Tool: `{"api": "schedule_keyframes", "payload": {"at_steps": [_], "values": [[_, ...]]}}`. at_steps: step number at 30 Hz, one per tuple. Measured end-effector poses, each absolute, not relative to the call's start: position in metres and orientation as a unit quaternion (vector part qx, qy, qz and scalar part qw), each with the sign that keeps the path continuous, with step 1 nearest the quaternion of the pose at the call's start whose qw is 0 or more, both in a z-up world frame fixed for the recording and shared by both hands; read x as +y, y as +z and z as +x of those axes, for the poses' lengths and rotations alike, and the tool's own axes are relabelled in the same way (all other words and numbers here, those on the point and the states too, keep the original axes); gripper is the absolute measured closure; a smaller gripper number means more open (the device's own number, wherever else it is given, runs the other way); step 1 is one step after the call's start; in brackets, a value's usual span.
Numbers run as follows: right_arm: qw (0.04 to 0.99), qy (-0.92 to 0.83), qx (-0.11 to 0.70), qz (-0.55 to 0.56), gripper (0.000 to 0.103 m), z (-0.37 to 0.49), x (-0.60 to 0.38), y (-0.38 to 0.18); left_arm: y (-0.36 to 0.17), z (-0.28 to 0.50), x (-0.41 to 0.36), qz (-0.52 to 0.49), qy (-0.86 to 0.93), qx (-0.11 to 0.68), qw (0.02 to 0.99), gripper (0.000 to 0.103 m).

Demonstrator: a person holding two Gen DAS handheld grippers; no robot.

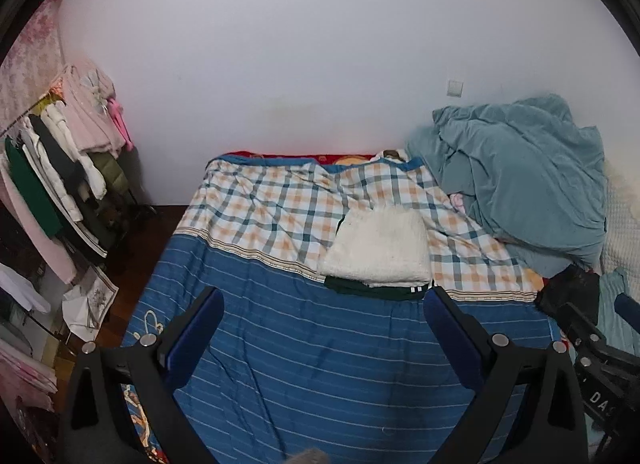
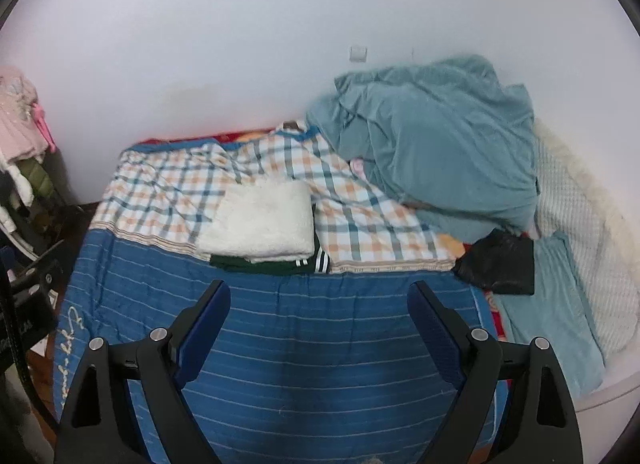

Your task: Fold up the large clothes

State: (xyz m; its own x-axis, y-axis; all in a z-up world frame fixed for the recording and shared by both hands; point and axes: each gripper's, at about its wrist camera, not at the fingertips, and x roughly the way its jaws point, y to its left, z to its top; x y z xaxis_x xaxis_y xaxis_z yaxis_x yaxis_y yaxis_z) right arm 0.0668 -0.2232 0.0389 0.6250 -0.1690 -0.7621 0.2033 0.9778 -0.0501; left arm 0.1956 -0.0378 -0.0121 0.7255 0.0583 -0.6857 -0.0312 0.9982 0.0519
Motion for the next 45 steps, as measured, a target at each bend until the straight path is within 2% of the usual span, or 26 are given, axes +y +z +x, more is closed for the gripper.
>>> {"api": "schedule_keyframes", "payload": {"at_steps": [5,12,45], "values": [[0.914,-0.101,0.392,0.020,0.011,0.024,-0.224,0.084,0.003,0.169,-0.039,0.017,0.022,0.359,0.933,0.001],[0.924,-0.105,0.367,0.013,0.011,-0.012,-0.226,0.118,0.010,0.149,-0.044,0.010,0.015,0.356,0.934,0.001],[0.934,-0.080,0.347,0.014,0.007,-0.024,-0.228,0.134,0.032,0.122,-0.044,0.004,0.024,0.320,0.947,0.000]]}}
